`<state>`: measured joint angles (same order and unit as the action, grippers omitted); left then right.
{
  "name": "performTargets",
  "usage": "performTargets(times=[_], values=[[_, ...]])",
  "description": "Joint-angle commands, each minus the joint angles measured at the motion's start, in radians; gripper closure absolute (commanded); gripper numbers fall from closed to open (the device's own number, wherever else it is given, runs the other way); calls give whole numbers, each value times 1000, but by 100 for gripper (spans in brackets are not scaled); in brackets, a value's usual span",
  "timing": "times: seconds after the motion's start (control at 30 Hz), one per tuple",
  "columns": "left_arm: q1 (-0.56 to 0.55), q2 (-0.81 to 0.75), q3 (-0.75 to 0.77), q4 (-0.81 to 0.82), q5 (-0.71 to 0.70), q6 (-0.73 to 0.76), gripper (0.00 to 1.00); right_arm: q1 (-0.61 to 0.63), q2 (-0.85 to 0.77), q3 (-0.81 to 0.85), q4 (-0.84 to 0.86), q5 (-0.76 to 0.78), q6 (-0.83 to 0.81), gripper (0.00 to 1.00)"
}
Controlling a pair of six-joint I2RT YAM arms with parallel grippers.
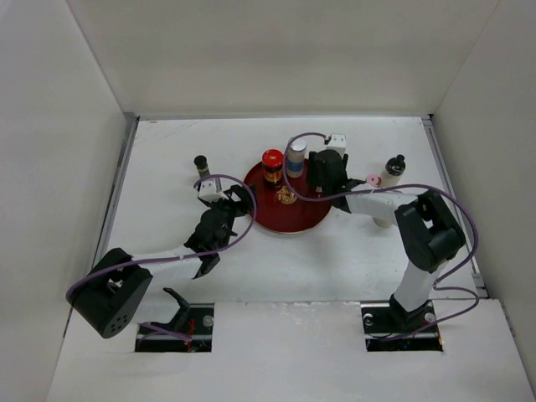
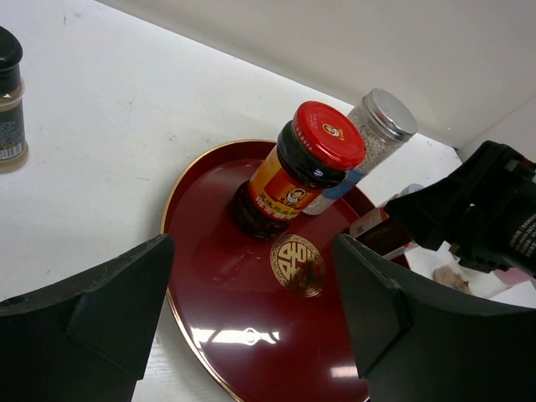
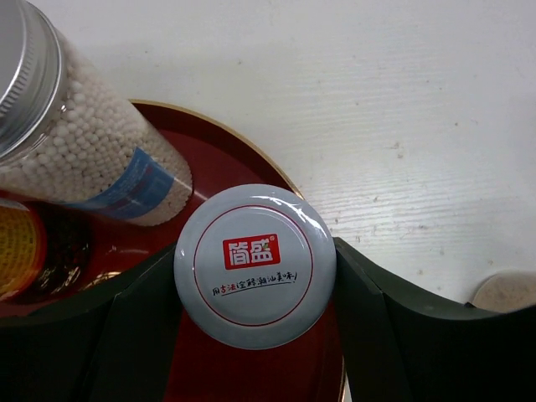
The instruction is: Organize the condiment bottles
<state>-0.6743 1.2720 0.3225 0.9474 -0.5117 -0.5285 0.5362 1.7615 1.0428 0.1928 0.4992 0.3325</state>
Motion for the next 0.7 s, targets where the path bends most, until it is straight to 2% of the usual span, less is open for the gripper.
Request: performTargets(times=[0.0, 0.07, 0.17, 0.27, 0.37, 0.5, 0.6, 0.67], values=[[6, 1, -5, 62, 10, -10, 24, -2, 3, 80, 158, -14, 5, 46], [6, 3, -3, 62, 10, -10, 24, -5, 15, 83, 172, -14, 5, 44], [5, 4, -3, 62, 10, -10, 24, -5, 30, 89, 188, -22, 5, 35], [5, 1, -3, 62, 10, -10, 24, -2, 29, 89, 183, -28, 5, 13], [6, 1, -3, 62, 10, -10, 24, 0, -43, 51, 174, -25, 11, 1], [5, 4, -3, 62, 10, -10, 24, 0, -213, -41, 140, 8, 22, 0], [3, 0, -5, 62, 10, -10, 24, -5, -345, -107, 41, 113, 48, 0], [2, 1, -3, 62, 10, -10, 24, -18, -433, -159, 1, 183, 60, 8]])
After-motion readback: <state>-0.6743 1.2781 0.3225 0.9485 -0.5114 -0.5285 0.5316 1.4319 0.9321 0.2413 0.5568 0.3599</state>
